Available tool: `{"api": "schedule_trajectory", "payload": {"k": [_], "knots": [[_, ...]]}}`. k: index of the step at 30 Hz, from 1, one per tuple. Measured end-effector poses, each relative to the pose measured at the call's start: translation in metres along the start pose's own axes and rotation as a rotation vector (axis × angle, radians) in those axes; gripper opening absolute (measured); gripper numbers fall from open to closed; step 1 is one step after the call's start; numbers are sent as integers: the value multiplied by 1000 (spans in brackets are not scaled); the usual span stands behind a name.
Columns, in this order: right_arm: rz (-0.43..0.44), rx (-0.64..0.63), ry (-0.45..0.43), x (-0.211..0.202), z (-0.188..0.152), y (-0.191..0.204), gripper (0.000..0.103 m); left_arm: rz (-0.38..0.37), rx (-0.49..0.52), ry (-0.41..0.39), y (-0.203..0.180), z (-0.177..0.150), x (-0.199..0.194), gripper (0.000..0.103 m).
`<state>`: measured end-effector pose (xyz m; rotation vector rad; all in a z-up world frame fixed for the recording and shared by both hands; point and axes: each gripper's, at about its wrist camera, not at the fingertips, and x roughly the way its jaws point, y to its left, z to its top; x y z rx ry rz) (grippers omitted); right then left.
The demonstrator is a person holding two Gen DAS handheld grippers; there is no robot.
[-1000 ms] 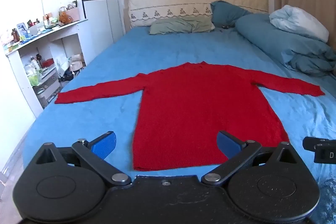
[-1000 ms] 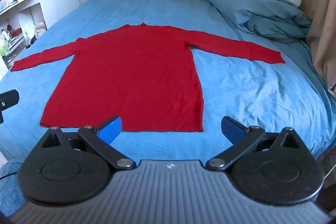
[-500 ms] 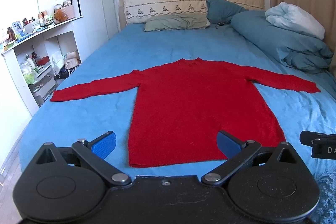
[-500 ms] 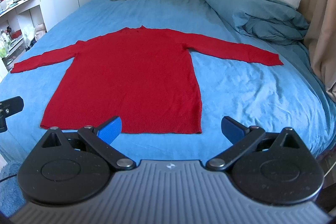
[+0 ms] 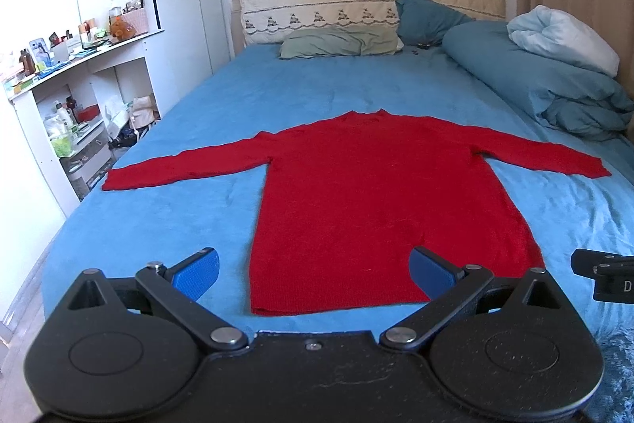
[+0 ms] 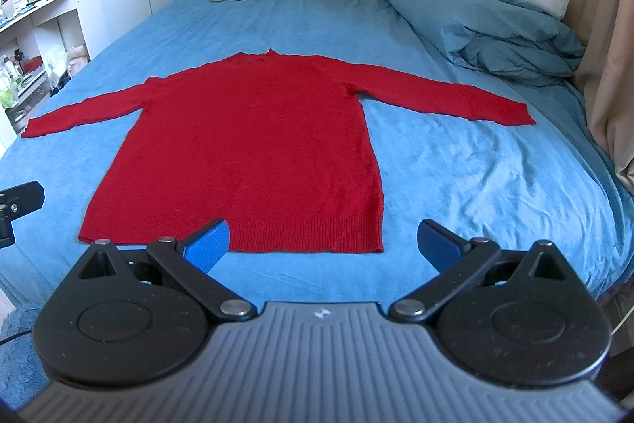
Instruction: Fold small clothes
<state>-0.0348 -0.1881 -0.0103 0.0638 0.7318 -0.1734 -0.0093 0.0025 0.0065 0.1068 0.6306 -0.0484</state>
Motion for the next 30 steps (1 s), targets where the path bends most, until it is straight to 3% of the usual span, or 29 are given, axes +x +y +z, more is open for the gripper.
{"api": "schedule_trajectory", "payload": {"k": [30], "knots": [[8,-3,-3,-2,3,4,103,-2,1,1,0,3,0,103]]}}
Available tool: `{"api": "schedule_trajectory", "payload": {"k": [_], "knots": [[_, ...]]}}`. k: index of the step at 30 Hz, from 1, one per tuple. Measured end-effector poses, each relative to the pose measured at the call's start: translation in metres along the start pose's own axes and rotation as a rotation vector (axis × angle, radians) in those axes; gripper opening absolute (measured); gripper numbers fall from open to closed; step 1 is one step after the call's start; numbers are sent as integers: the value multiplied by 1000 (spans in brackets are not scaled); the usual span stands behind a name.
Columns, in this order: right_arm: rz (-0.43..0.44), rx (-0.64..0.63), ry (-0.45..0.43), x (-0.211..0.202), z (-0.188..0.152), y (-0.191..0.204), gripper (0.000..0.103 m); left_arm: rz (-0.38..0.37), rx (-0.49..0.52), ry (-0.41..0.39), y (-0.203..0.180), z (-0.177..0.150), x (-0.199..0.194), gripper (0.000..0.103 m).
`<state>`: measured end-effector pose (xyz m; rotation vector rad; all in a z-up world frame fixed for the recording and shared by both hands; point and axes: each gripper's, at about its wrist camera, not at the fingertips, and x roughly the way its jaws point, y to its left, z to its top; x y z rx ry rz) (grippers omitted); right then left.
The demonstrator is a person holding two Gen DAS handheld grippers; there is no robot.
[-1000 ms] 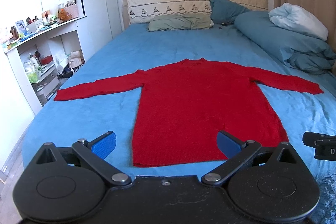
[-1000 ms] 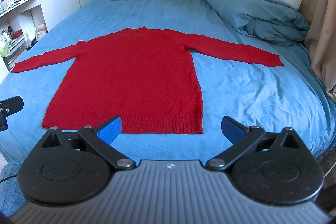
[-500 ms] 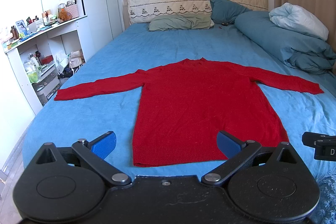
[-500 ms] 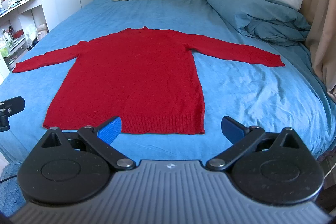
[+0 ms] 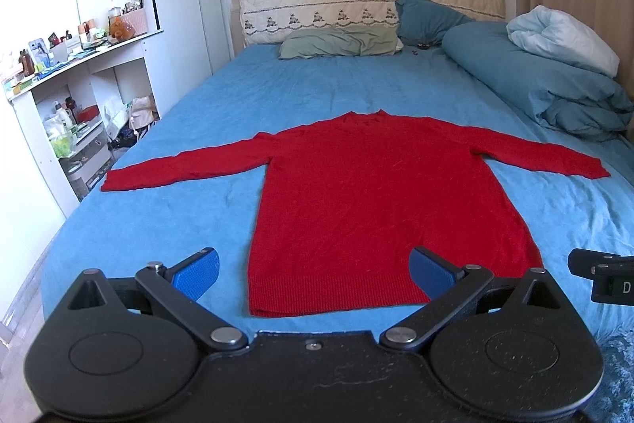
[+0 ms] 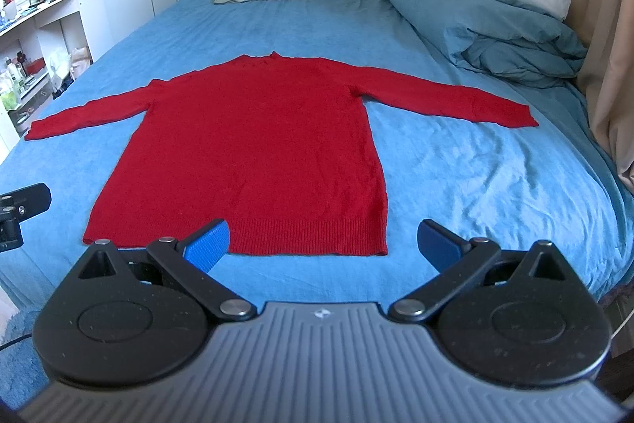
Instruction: Fold small clothes
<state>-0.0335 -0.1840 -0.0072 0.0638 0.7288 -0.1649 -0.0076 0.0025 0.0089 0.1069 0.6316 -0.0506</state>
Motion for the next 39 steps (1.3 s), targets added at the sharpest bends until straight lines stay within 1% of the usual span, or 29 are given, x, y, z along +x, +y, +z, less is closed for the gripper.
{"api": "schedule_trajectory", "payload": {"k": [26,29,33,37,39], "knots": [[9,-4,-9,0,4,3,103,-6,0,0,1,2,0,103],[-2,13,-23,1,13,-2,103,-12,4,-12,1,15,2,103],[-23,63,-49,6,34,-22,103,-15,4,-56,-4,44,8,103],[-51,130,-63,21,59,-56,103,-27,50,-84,-25,81,36,103],[-65,168,-63,36,71,-73,103,-57,57,-85,-36,99,55,103]]}}
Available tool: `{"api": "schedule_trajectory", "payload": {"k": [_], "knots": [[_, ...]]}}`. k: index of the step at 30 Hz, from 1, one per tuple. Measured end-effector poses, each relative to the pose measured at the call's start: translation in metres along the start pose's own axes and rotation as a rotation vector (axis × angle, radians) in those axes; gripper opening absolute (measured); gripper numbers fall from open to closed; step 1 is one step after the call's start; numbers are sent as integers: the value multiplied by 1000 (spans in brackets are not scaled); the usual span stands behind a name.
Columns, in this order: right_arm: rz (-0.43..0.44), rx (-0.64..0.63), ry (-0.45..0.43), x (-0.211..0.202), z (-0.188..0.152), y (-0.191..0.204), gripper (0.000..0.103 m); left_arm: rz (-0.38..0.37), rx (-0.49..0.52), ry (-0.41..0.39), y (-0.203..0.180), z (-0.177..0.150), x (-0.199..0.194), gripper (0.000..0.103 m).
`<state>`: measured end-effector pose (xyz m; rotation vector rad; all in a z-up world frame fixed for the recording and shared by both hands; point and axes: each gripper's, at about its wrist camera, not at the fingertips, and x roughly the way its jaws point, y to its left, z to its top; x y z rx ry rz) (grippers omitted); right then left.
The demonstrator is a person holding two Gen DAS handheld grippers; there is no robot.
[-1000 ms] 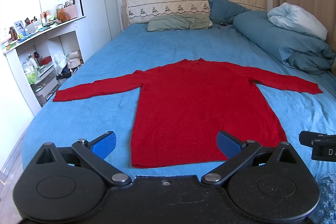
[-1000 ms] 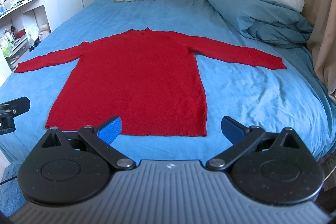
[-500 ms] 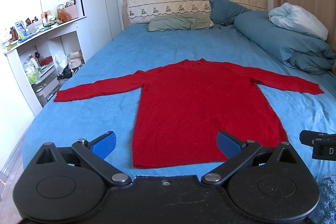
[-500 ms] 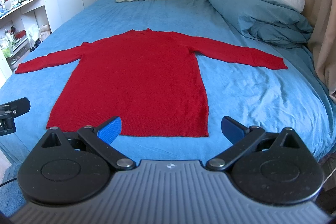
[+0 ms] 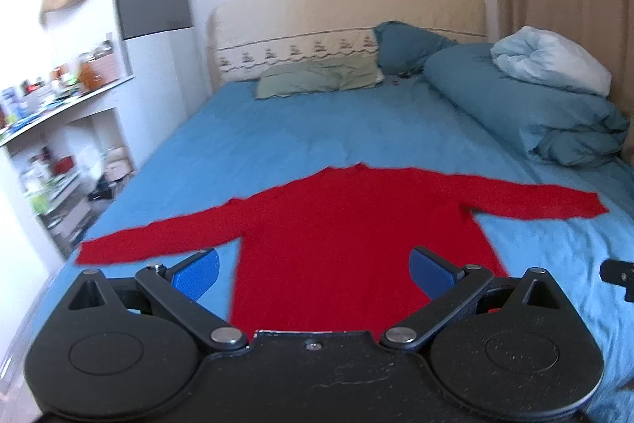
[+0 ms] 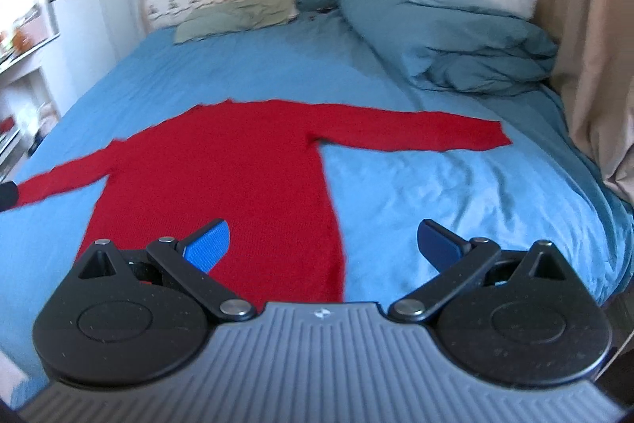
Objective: Fold small clothes
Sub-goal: 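Grasp the sweater sleeve cuff with the right tool and lift it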
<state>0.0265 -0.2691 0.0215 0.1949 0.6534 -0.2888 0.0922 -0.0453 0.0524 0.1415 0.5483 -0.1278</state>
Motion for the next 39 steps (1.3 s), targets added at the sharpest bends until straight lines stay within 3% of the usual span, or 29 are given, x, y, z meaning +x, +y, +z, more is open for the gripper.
{"api": "schedule_trajectory", "payload": {"k": [4,12,18,24,28,33,35,37,39], "knots": [[-64,70,1,47,28,-37,103,-73,4,16,-24,36,64,103],[-193,224,-28,190,61,-116,103,-202,40,82,-104,80,243,103],[-228,405,-36,285,58,-178,103,-221,23,149,-154,79,348,103],[-246,499,1,342,53,-223,102,-158,16,259,-190,75,412,103],[-260,571,46,374,52,-248,84,-97,-11,355,-201,67,449,103],[-281,579,32,391,66,-265,71,-71,-29,470,-205,58,479,103],[-294,556,35,395,72,-268,59,-71,-29,464,-206,57,487,103],[-312,536,48,400,75,-270,33,-77,-24,465,-206,56,491,103],[-317,537,55,400,79,-270,26,-91,-13,466,-206,56,493,103]]}}
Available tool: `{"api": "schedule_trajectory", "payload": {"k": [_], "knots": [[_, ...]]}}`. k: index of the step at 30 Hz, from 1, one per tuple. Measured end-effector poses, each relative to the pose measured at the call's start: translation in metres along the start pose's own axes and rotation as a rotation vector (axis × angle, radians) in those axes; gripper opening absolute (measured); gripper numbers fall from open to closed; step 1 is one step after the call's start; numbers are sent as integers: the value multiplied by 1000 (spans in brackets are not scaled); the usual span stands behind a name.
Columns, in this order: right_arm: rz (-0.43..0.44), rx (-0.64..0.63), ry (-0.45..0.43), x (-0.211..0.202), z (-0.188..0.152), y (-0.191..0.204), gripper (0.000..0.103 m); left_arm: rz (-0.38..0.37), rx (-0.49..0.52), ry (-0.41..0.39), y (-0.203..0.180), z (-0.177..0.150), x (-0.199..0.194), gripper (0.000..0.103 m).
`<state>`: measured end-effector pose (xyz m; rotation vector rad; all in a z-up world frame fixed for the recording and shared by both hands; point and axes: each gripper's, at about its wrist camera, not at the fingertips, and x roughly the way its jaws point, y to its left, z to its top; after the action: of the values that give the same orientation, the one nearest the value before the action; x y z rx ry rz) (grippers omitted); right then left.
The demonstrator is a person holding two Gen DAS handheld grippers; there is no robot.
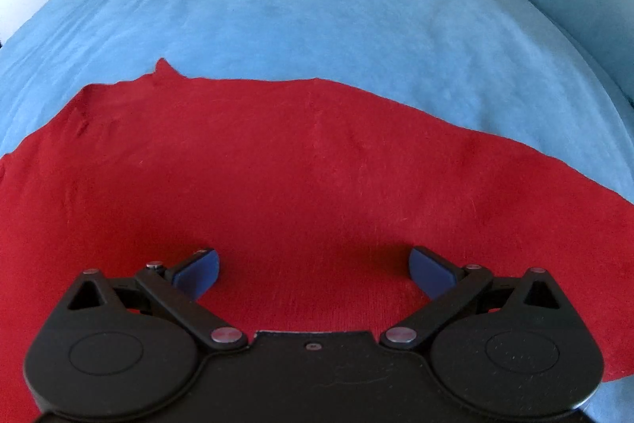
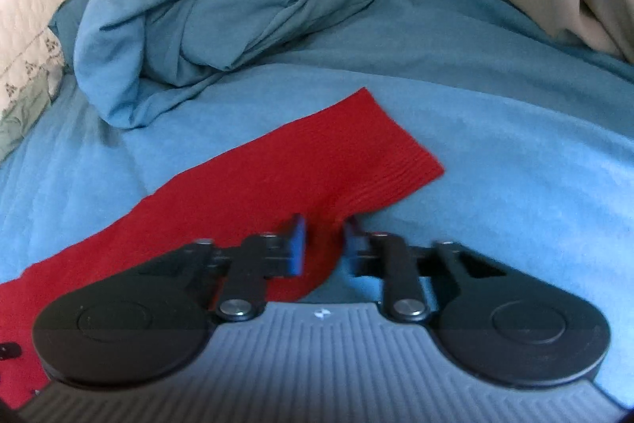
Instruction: Fold small clothes
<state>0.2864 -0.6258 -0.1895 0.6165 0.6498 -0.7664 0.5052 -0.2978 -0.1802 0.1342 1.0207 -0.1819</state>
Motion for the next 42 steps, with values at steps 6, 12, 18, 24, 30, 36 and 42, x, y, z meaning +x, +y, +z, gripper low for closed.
{"api": "schedule_trajectory", "payload": {"k": [6,12,18,24,30,36,42], "knots": [[89,-30,-52,-38,24,42,21,-80,39,-10,28,9,-21,103],[361,-233,-115,-106,23,181,21,-70,0,-95,114,18,-75,103],[691,-396,4,-129,-69,340,21,-19,-92,-115,227,-2,-104,103],[751,-645,213,-106,-214,426,21,-5,-240,-71,320,-44,-98,103],[729,-826,254,-111,-267,432,29,-34,-246,-39,343,-56,-91,103],[717,-897,223,-129,-262,425,74,-132,-262,-21,325,-51,-83,103],[591,-815,165,-132,-221,371,88,-200,-270,-4,272,-54,-66,94]]}}
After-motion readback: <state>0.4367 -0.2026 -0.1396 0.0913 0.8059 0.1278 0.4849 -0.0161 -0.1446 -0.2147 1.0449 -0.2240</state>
